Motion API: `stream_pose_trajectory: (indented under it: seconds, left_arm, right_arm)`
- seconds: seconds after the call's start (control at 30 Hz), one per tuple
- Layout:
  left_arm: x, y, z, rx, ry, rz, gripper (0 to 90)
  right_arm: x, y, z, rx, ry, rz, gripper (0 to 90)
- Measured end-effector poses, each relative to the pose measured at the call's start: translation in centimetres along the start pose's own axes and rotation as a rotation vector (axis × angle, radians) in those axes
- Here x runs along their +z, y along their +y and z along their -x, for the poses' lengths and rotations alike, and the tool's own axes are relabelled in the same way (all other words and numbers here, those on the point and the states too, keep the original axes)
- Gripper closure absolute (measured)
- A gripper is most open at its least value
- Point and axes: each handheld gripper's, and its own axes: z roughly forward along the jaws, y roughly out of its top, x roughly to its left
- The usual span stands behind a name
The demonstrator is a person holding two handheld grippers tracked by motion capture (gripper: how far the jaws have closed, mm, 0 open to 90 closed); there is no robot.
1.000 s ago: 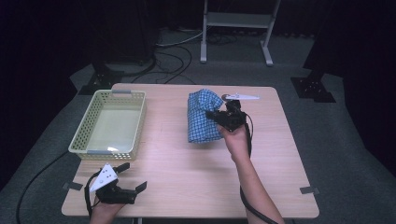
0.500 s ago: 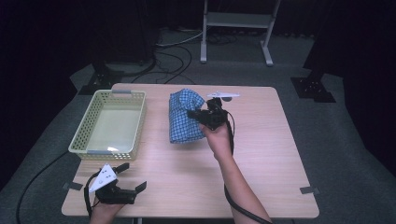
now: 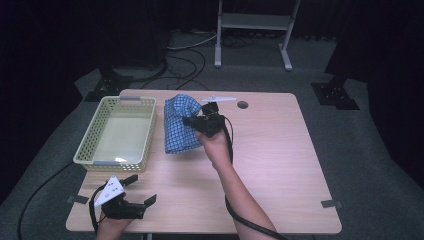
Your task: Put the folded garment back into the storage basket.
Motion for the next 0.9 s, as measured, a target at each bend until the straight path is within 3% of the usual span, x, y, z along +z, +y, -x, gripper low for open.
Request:
stream_pose_trajectory:
  seconds: [0.5,0.9]
  left_arm:
    - [0.0,0.0,0.0,-0.006,0.002,0.006,0.0]
    - [0.0,0.0,0.0,-0.002,-0.005,0.006,0.0]
  right_arm:
    - [3.9,0.7,-3.2,0.016,0.078,-0.013,74.5]
    - [7.2,1.9,-6.3,-0.022,0.075,-0.003,74.5]
